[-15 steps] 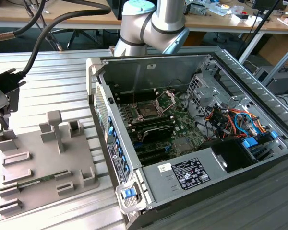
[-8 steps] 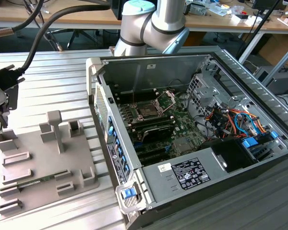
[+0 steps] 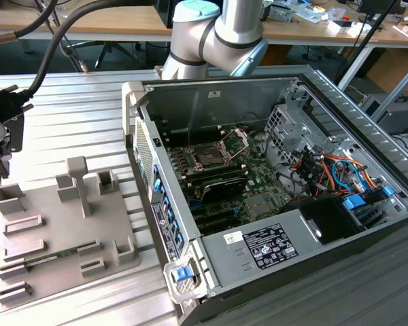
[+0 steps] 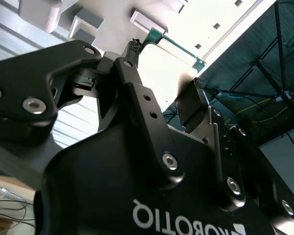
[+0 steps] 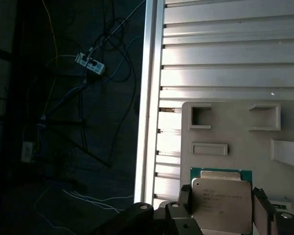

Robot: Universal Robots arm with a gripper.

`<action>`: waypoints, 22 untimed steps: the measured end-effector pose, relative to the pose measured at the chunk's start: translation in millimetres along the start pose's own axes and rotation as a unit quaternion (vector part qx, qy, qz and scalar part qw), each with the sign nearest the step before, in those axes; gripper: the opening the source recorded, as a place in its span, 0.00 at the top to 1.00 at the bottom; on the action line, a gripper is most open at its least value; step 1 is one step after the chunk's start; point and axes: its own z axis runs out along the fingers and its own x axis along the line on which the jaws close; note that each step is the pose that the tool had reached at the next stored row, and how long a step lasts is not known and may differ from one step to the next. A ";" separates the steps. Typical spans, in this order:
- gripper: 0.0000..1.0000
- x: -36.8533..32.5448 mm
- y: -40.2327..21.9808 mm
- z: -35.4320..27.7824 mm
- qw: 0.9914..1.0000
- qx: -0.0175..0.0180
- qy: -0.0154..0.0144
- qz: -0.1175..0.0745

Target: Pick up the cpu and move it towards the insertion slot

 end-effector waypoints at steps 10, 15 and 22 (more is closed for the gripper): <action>0.45 0.0 0.3 -5.2 1.000 0.000 0.000 0.000; 0.45 0.0 0.5 -7.9 1.000 0.000 0.000 0.000; 0.45 0.0 0.7 -11.7 1.000 0.000 0.000 0.000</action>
